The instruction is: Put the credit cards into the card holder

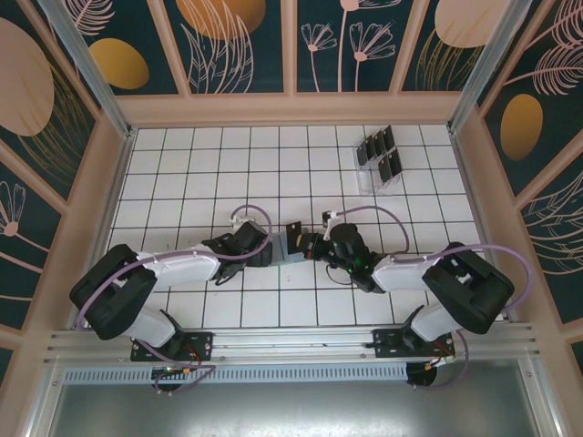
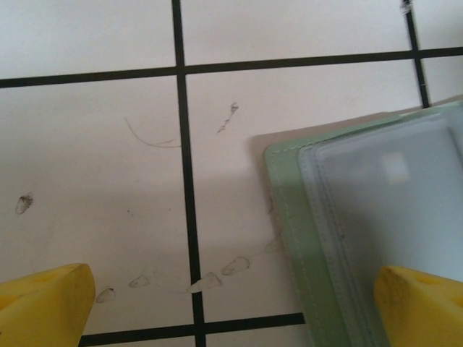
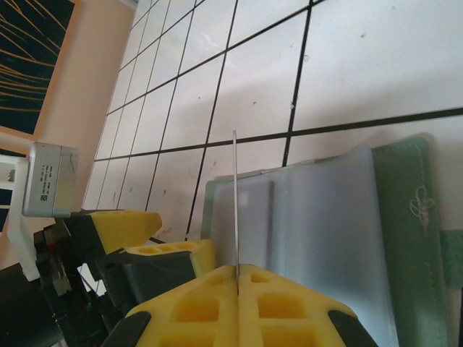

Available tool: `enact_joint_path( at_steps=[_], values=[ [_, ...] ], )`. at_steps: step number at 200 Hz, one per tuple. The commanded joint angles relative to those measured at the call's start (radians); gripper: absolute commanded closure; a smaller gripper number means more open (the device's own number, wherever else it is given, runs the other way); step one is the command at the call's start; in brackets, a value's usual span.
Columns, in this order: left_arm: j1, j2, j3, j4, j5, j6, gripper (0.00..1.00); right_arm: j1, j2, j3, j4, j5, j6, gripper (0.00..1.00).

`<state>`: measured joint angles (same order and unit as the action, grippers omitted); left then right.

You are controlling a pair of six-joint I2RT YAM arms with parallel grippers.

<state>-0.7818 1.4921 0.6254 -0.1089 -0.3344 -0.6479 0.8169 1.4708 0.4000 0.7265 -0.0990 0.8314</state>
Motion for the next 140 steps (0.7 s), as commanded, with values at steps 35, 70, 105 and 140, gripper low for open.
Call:
enact_joint_path(
  at_steps=[35,70,105,140],
  values=[
    [-0.007,0.032,-0.023,-0.027,-0.07,-0.031,0.01,-0.015,0.091,-0.065,0.276,-0.034,0.074,1.0],
    [-0.006,0.031,-0.032,-0.034,-0.072,-0.036,0.01,-0.013,0.152,-0.065,0.354,-0.053,0.093,1.0],
    [-0.006,0.018,-0.03,-0.038,-0.068,-0.038,0.02,-0.013,0.209,-0.061,0.425,-0.056,0.104,1.0],
    [-0.005,0.007,-0.032,-0.043,-0.058,-0.041,0.02,-0.012,0.264,-0.059,0.478,-0.047,0.101,1.0]
  ],
)
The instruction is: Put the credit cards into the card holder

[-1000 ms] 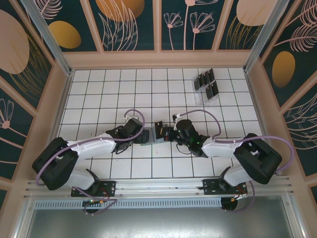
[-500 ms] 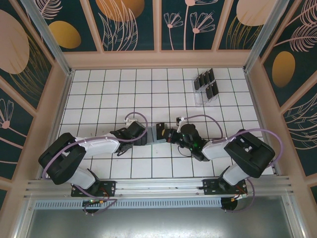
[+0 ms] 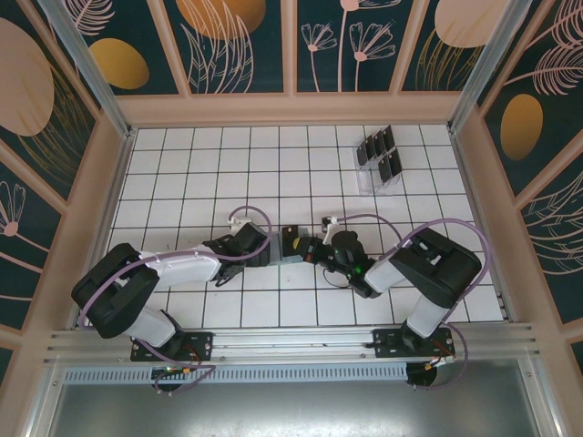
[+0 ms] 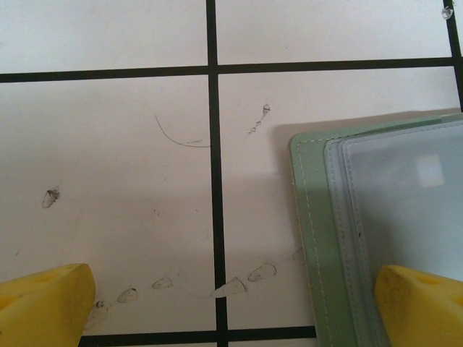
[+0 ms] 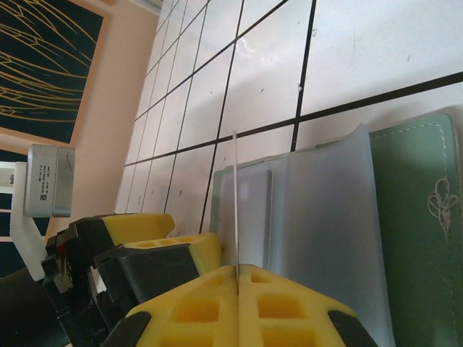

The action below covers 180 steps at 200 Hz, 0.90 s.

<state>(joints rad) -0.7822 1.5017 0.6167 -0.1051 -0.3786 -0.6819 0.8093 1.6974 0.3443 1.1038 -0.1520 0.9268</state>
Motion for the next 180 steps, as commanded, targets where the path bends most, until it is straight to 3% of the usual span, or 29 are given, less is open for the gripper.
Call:
enact_joint_path(
  at_steps=[1,180],
  values=[
    [-0.006,-0.003,-0.023,-0.047,-0.013,-0.008,0.02,-0.004,0.038,-0.004,0.104,0.006,0.007,1.0],
    [-0.006,-0.007,-0.038,-0.031,-0.006,-0.01,0.02,0.011,0.2,0.033,0.22,-0.031,0.056,1.0]
  ],
)
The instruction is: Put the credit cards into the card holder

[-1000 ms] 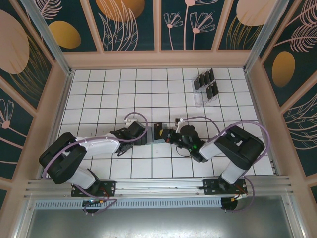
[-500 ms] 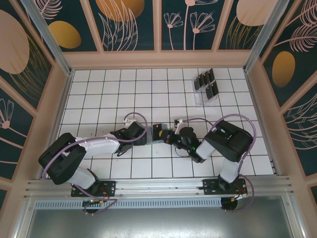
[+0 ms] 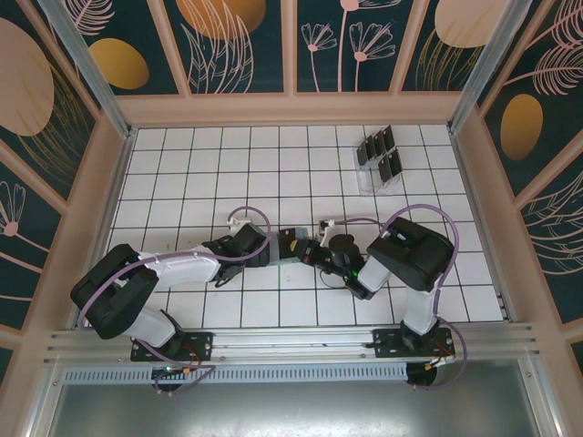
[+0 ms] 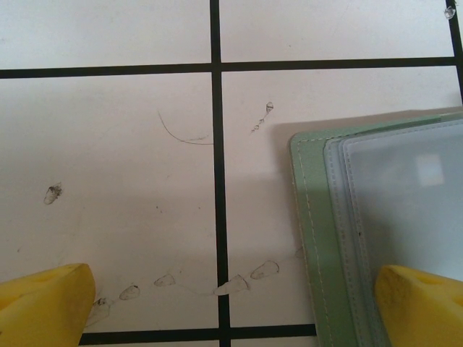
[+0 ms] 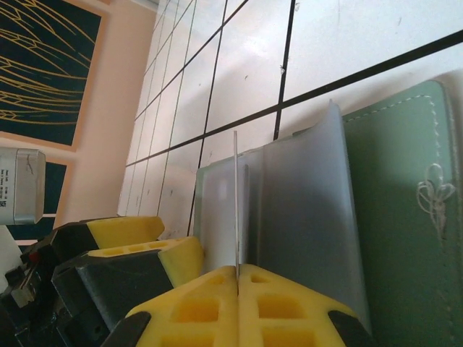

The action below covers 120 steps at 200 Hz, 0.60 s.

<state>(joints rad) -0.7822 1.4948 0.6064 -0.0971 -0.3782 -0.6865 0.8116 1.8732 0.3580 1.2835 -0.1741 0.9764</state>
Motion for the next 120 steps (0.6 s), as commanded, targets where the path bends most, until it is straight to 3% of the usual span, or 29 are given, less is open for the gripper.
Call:
enact_joint_path(
  at_steps=[1,120],
  values=[
    [-0.006,0.0,-0.027,-0.039,-0.006,-0.005,0.01,0.009,0.024,0.02,0.04,-0.008,0.006,1.0],
    [-0.005,-0.006,-0.031,-0.038,-0.009,-0.003,0.02,0.012,0.021,-0.036,0.063,0.026,0.026,1.0]
  ],
)
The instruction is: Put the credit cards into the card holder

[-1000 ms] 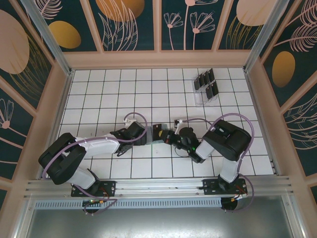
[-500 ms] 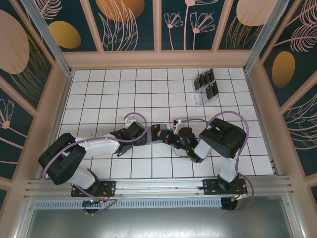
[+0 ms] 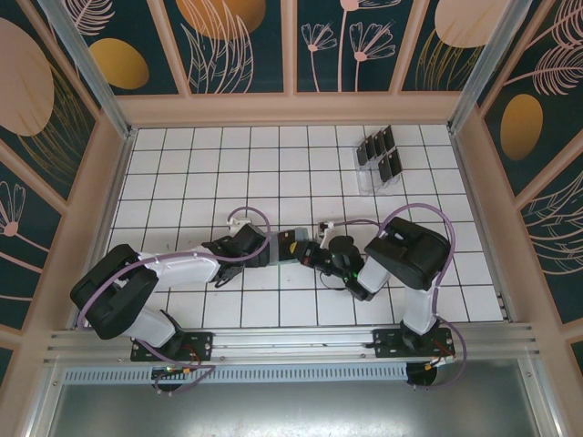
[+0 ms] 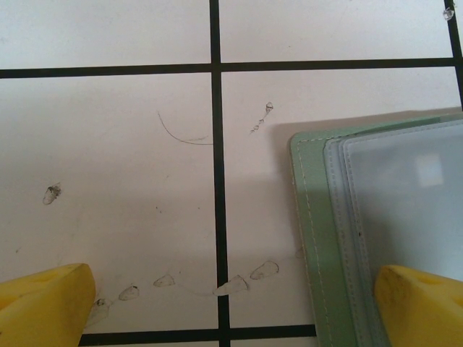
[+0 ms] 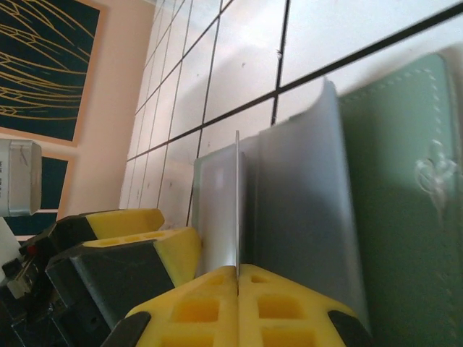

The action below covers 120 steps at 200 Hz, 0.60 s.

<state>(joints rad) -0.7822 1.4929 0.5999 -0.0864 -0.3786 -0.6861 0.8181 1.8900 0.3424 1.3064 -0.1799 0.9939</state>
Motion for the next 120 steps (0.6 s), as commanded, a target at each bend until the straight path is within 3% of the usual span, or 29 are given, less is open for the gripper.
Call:
enact_joint_path(
  at_steps=[1,120],
  values=[
    [-0.005,-0.004,-0.025,-0.049,-0.008,-0.003,0.01,0.006,0.003,-0.021,0.04,0.032,0.009,1.0],
    [-0.005,-0.005,-0.022,-0.049,-0.008,-0.003,0.01,0.005,0.045,-0.002,0.048,0.026,0.029,1.0]
  ],
)
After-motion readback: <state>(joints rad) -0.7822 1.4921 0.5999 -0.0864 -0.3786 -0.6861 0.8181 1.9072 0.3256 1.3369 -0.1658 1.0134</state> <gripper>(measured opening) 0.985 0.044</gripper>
